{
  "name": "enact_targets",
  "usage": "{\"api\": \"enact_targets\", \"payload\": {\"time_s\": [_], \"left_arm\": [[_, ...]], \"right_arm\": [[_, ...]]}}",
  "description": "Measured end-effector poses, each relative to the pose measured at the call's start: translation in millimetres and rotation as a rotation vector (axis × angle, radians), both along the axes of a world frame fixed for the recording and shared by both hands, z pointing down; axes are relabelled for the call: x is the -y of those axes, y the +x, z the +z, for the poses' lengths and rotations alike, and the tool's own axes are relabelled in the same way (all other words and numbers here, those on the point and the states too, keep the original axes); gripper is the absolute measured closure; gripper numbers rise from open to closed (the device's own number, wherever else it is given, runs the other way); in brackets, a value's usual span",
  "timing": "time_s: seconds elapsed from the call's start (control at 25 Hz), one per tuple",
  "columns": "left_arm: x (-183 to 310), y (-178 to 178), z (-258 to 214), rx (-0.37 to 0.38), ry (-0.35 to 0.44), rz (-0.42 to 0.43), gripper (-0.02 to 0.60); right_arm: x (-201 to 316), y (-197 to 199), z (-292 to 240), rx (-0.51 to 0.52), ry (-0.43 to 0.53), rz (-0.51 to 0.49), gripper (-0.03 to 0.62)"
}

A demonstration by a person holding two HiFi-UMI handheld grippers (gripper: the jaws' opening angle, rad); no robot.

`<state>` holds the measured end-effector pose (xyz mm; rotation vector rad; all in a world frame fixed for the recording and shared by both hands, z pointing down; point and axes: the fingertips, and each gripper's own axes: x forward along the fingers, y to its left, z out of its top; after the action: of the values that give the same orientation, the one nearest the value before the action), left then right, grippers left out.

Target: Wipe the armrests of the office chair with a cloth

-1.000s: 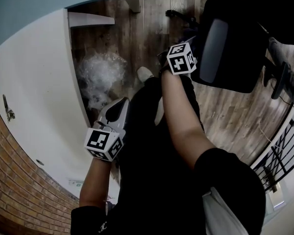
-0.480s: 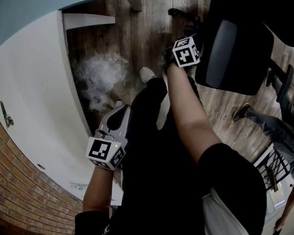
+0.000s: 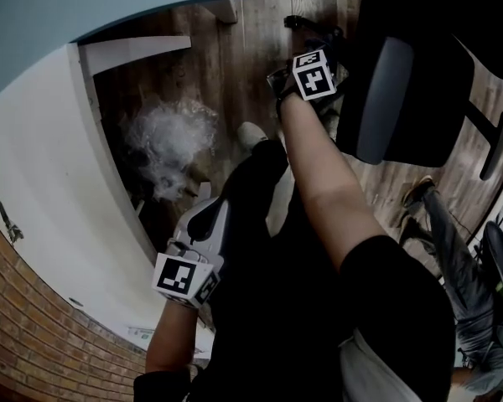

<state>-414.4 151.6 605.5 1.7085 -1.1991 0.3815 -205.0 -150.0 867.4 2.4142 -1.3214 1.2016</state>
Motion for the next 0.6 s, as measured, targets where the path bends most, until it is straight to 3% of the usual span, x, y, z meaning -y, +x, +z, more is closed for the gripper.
{"api": "enact_targets", "payload": {"time_s": [0.44, 0.6], "left_arm": [[20, -11, -31, -0.002, 0.034, -0.014, 0.575], [24, -8, -48, -0.007, 0.051, -0.01, 0.575]], "right_arm": [[3, -9, -65, 0.09, 0.107, 0.118, 0.496], [13, -13, -98, 0.05, 0.14, 0.055, 0.496]]}}
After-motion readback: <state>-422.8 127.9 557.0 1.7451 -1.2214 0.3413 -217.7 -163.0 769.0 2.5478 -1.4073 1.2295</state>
